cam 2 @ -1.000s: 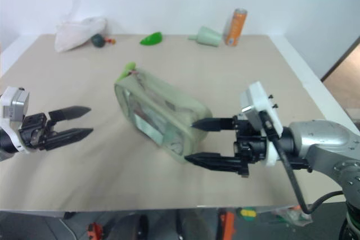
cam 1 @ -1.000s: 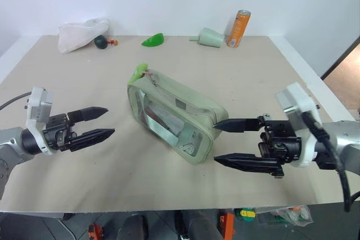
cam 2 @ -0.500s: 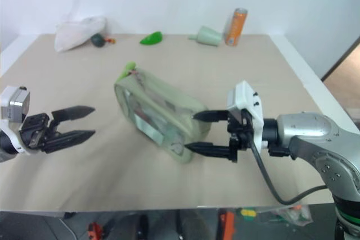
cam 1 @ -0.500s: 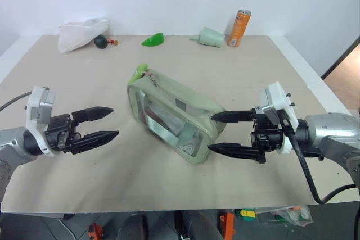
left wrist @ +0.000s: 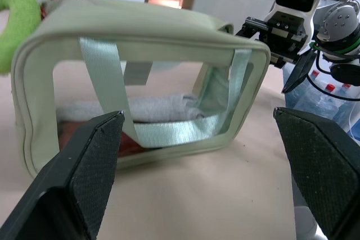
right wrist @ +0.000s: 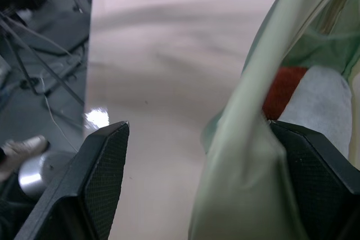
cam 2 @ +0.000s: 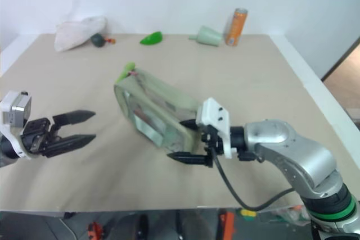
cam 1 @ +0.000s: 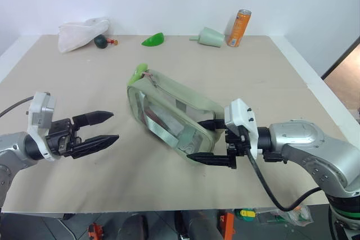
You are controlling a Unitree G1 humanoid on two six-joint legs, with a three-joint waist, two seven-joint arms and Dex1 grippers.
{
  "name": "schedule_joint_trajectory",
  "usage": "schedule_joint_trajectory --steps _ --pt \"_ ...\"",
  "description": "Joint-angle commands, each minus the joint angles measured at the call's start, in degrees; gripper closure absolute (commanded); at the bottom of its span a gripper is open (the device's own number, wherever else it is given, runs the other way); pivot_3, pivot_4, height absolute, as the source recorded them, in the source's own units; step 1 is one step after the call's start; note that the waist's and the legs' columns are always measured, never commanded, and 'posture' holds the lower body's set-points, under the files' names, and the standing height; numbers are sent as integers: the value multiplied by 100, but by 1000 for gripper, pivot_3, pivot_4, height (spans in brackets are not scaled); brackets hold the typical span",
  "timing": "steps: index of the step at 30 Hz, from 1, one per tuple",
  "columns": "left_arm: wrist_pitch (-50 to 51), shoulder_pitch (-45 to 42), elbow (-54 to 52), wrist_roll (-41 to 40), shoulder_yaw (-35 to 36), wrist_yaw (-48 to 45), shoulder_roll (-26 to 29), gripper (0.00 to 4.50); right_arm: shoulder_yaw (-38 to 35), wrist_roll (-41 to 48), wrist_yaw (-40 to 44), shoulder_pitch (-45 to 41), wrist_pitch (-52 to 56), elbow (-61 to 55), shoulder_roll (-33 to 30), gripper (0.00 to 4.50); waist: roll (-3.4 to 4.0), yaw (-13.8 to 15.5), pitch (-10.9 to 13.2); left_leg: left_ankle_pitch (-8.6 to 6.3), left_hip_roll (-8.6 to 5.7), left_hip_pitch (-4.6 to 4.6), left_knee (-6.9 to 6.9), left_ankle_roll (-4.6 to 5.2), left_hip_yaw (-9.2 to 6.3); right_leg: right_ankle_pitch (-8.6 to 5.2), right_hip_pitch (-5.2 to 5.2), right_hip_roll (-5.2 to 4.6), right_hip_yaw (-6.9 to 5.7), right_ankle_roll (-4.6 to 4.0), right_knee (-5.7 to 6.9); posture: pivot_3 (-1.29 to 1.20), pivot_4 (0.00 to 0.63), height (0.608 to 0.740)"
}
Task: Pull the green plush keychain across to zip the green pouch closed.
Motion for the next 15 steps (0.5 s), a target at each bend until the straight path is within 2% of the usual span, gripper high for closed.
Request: schedule_joint_trajectory --steps 1,7,9,10,15 --pt "-144 25 -93 -18 183 -13 -21 29 -3 -313 37 -102 -262 47 82 1559 0 2 0 0 0 0 0 0 -1 0 0 0 -1 0 0 0 150 740" --pt "-233 124 -75 25 149 -25 -56 29 13 -559 252 -121 -423 163 135 3767 0 1 0 0 0 -1 2 0 -1 0 0 1 -1 -1 1 0 150 740" --pt "-248 156 -67 38 148 -33 -68 29 6 -642 325 -110 -476 194 120 4361 0 1 0 0 0 -1 2 0 -1 0 0 1 -2 -1 1 0 150 740" --pt "-260 166 -59 54 138 -36 -79 29 -8 -692 372 -101 -511 226 96 4473 0 1 0 0 0 -1 3 0 -2 1 0 1 -2 -1 1 0 150 740" --pt "-290 190 -5 123 101 -71 -112 29 -66 -1300 579 -172 -1017 542 -93 4473 0 2 0 0 0 -2 9 0 -1 2 1 0 -2 -1 1 0 150 740"
